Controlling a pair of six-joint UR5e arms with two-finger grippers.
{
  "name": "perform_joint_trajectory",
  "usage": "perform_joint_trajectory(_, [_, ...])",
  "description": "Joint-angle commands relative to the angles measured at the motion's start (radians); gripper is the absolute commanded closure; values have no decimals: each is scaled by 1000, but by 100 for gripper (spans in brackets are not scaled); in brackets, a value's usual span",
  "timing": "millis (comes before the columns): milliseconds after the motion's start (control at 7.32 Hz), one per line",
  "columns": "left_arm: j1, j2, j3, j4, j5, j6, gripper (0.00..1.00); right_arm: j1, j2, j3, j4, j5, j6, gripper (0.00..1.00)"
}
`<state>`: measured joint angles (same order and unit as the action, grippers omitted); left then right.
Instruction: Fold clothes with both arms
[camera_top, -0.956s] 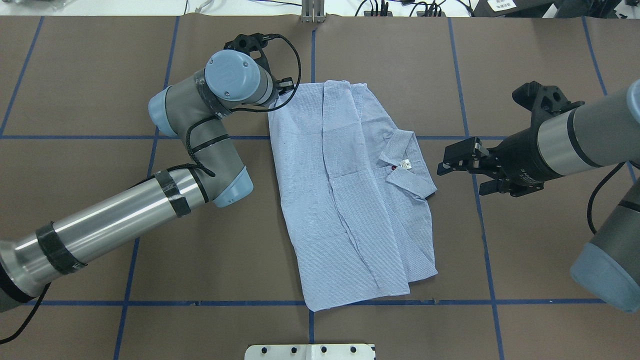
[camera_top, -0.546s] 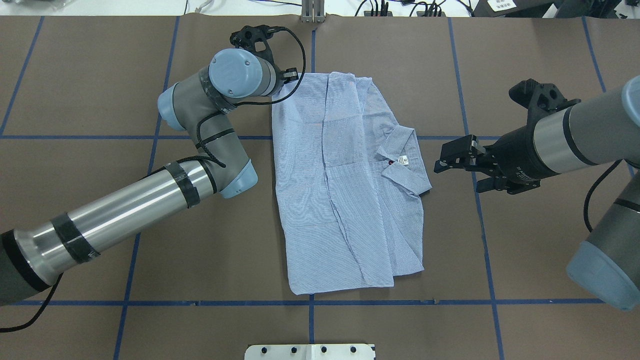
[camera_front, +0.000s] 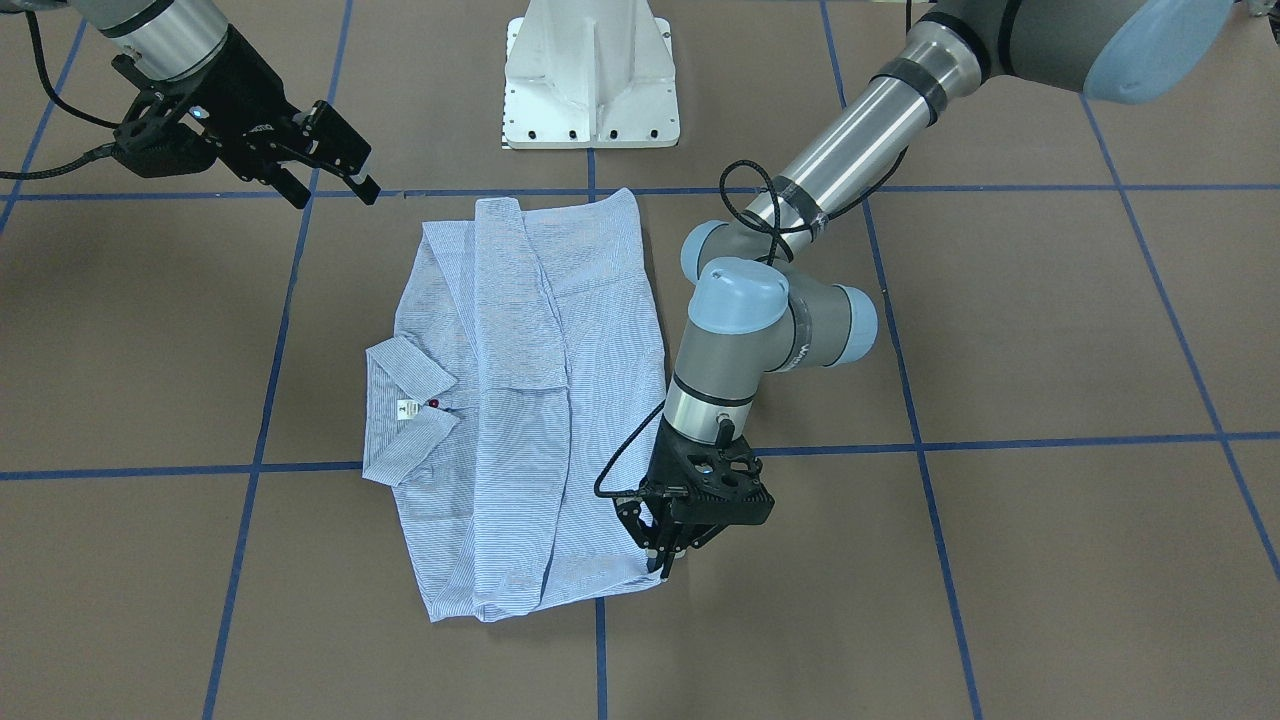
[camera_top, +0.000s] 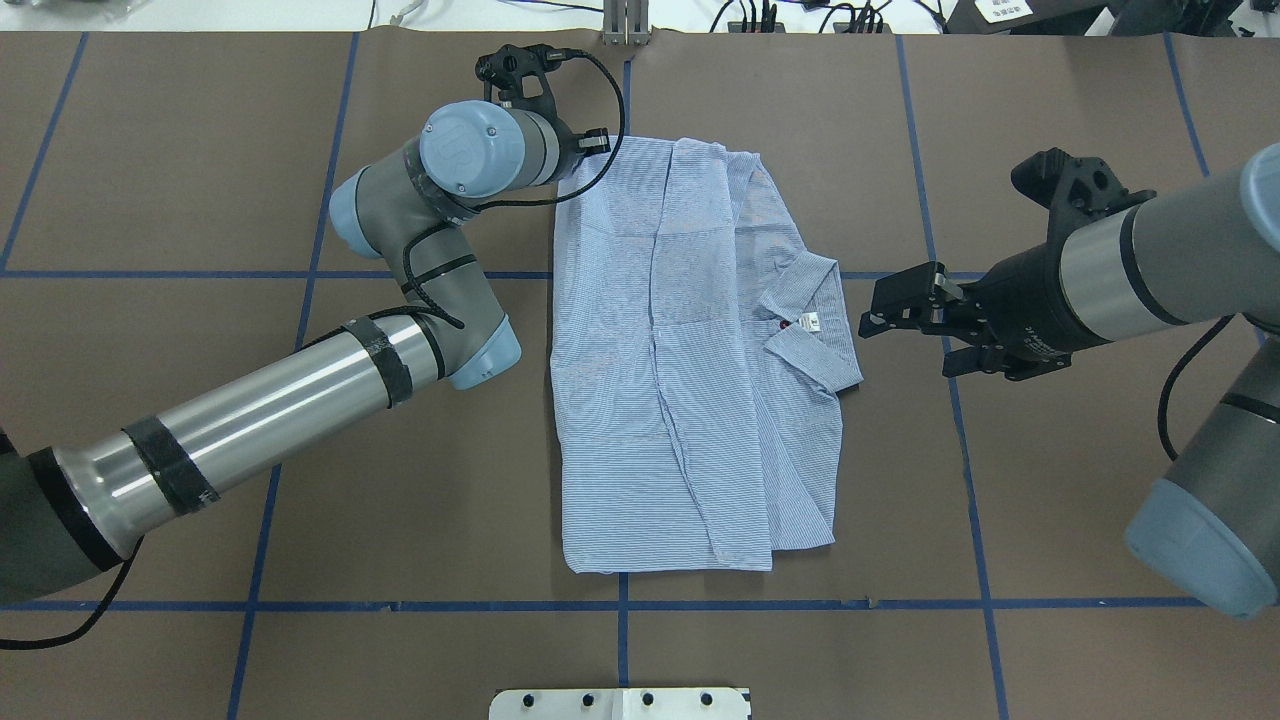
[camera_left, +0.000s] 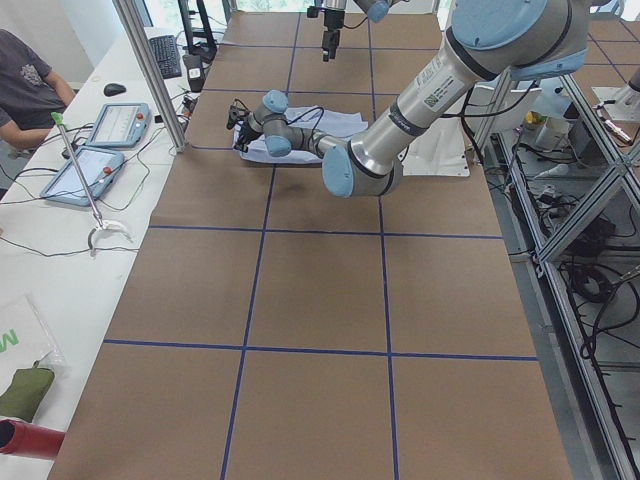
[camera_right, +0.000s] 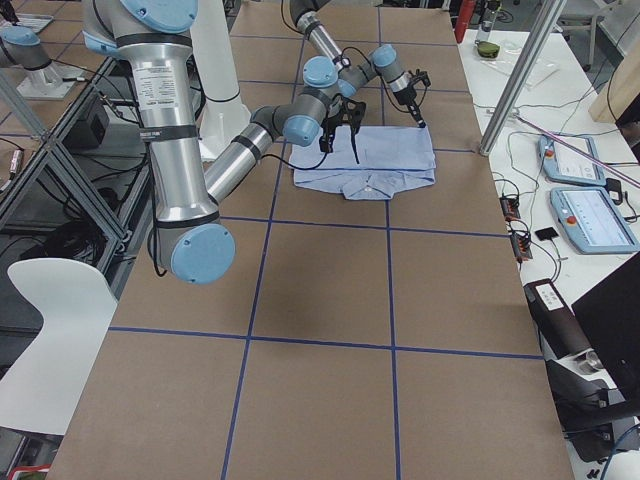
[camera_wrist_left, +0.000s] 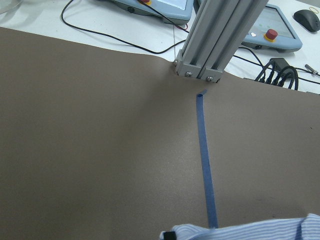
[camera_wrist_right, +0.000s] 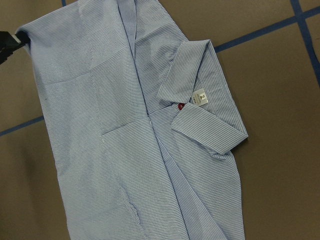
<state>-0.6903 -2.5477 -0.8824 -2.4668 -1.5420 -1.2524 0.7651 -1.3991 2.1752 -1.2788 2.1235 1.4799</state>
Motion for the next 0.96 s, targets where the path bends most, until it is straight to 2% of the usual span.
perform_joint_trajectory(0, [-6, 0, -10, -12, -7, -2, 0, -35, 15, -3, -2, -54, -21, 0])
perform_joint_trajectory(137, [-24, 4, -41, -6, -45, 1, 0, -68, 23, -8, -5, -106, -65, 0])
perform_joint_trajectory(273, [-50, 36, -100, 27, -149, 1, 0, -76, 69, -40, -16, -120, -90, 0])
perform_joint_trajectory(546, [-67, 178, -311, 168, -196, 11, 0, -79, 127, -115, -36, -137, -142, 0])
perform_joint_trajectory(820, [-83, 355, -529, 227, -214, 120, 0, -108, 277, -133, -294, -216, -251, 0])
